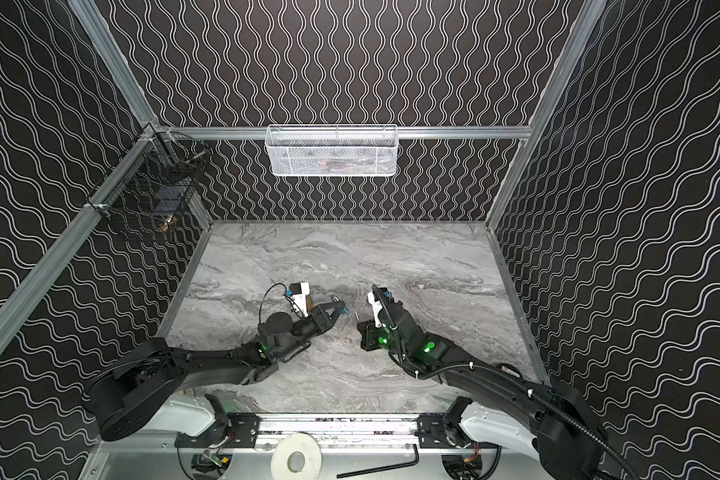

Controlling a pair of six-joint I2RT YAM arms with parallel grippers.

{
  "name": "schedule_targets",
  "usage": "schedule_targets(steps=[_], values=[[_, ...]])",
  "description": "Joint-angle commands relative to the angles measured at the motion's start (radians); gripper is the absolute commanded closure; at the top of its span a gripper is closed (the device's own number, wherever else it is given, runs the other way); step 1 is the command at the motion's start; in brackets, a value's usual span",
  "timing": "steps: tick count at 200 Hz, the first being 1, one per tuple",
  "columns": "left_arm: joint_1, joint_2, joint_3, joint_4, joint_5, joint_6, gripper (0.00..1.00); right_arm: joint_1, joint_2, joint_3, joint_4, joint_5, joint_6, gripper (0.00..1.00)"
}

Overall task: Unlock with the key
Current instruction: 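Carry the blue padlock toward the key while the right gripper raises it, then hold the padlock keyhole toward the key tip while the right gripper aligns it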

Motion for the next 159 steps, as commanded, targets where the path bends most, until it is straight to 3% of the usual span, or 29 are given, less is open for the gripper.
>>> schedule_targets(steps=[1, 159], values=[[0.002, 0.003, 0.007, 0.089, 0.017, -0.008, 0.95, 0.009, 0.004, 0.011, -0.024, 0.025, 0.014, 1.0], [0.003, 0.008, 0.041, 0.011, 0.041, 0.011, 0.96, 0.033, 0.04, 0.079, -0.045, 0.018, -0.042, 1.0]])
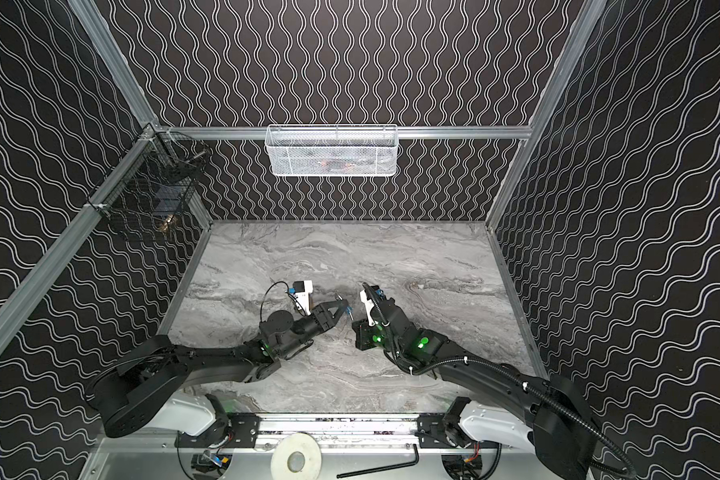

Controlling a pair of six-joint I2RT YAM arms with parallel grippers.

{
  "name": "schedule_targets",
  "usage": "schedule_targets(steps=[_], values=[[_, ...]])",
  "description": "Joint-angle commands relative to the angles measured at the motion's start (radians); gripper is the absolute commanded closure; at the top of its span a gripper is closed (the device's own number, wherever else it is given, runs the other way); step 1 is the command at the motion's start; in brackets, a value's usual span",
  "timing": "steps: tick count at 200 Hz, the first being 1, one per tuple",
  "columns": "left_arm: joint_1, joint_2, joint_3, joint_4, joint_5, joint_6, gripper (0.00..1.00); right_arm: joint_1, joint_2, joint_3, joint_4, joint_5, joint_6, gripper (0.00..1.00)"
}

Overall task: Unlock with the key
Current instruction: 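Hold the padlock keyhole toward the key tip while the right gripper aligns it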

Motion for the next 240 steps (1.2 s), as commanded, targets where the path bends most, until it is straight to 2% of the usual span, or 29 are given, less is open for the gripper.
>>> schedule_targets(steps=[1, 112, 182, 240], values=[[0.002, -0.011, 0.014, 0.0, 0.001, 0.012, 0.96, 0.002, -0.006, 0.012, -0.012, 0.016, -0.008, 1.0], [0.002, -0.036, 0.053, -0.13, -0.008, 0.054, 0.97, 0.016, 0.002, 0.045, -0.059, 0.058, -0.015, 1.0], [0.001, -0.026, 0.059, -0.123, 0.004, 0.048, 0.98, 0.019, 0.031, 0.069, -0.065, 0.064, -0.023, 1.0], [-0.001, -0.034, 0.092, -0.237, 0.013, 0.078, 0.99, 0.021, 0.061, 0.126, -0.139, 0.12, -0.021, 1.0]])
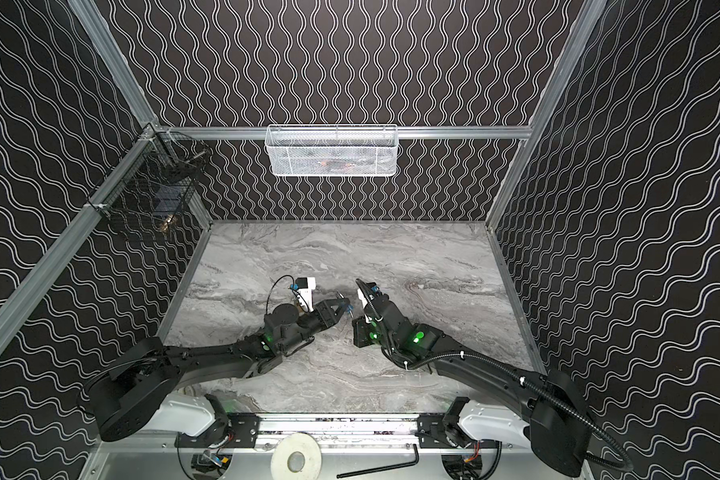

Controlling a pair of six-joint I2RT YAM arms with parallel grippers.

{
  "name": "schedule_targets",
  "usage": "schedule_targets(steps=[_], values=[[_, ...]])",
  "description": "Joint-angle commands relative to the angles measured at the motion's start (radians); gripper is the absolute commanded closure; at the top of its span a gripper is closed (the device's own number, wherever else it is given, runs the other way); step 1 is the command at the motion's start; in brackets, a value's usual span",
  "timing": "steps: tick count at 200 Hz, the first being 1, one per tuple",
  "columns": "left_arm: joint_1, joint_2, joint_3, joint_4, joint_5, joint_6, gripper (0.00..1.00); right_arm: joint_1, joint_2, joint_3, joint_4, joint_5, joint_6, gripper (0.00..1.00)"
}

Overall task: Unlock with the key
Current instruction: 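Hold the padlock keyhole toward the key tip while the right gripper aligns it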

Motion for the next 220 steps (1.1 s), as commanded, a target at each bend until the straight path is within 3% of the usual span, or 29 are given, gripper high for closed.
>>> schedule_targets(steps=[1, 77, 149, 220], values=[[-0.002, -0.007, 0.02, -0.05, 0.018, 0.038, 0.99, 0.002, 0.012, 0.034, -0.033, 0.054, -0.01, 1.0], [-0.009, -0.018, 0.034, -0.134, 0.002, 0.052, 1.0, 0.002, -0.001, 0.046, -0.055, 0.092, -0.009, 1.0], [-0.011, -0.013, 0.021, -0.076, 0.004, 0.034, 1.0, -0.001, 0.012, 0.041, 0.041, -0.034, 0.01, 1.0], [-0.011, 0.0, 0.014, -0.016, 0.022, -0.003, 1.0, -0.001, -0.026, -0.017, 0.099, -0.047, 0.01, 1.0]])
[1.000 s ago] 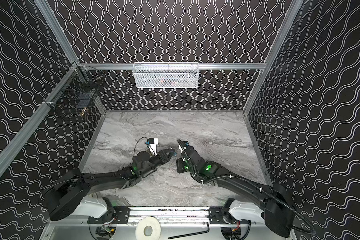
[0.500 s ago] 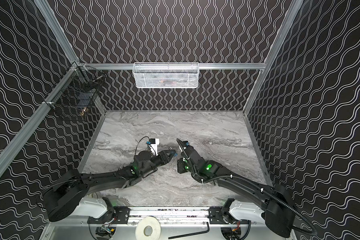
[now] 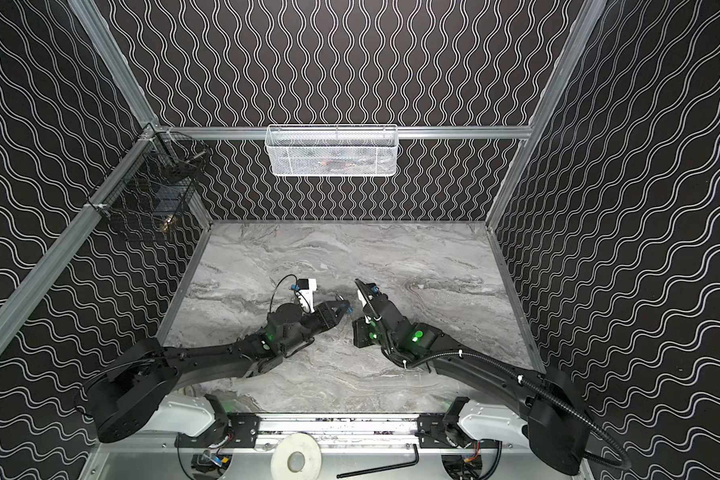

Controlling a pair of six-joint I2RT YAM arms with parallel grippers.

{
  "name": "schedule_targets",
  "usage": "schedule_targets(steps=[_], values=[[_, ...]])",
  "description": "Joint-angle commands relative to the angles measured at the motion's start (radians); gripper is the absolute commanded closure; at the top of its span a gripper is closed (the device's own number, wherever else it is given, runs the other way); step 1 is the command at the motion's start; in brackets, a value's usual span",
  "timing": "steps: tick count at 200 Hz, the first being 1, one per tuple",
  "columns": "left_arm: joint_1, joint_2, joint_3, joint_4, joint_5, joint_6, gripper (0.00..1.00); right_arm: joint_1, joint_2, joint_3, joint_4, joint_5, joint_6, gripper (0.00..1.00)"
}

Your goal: Unlock with the key

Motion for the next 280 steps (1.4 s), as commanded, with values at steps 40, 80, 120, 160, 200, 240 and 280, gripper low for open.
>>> schedule_targets(steps=[40, 80, 120, 160, 200, 240, 280], values=[[-0.003, 0.039, -0.014, 0.098, 0.049, -0.014, 1.0, -0.005, -0.026, 0.022, 0.083, -0.023, 0.0, 1.0], [-0.019, 0.038, 0.014, 0.042, 0.027, 0.004, 1.0, -0.003, 0.018, 0.07, 0.027, -0.008, 0.006, 1.0], [-0.04, 0.004, 0.018, -0.046, -0.072, 0.02, 1.0, -0.003, -0.001, 0.037, 0.069, 0.0, 0.05, 1.0], [-0.047, -0.005, -0.018, -0.019, -0.161, -0.009, 1.0, -0.004, -0.038, -0.007, 0.111, 0.059, 0.145, 1.0], [-0.047, 0.034, -0.068, 0.136, -0.194, -0.059, 1.0, -0.003, -0.024, -0.027, 0.154, 0.011, 0.152, 1.0], [-0.039, 0.039, -0.076, 0.168, -0.211, -0.101, 1.0, 0.0, -0.04, -0.088, 0.201, -0.039, 0.136, 1.0], [-0.018, 0.013, -0.098, 0.168, -0.203, -0.179, 1.0, 0.02, -0.102, -0.183, 0.215, 0.018, 0.103, 1.0]])
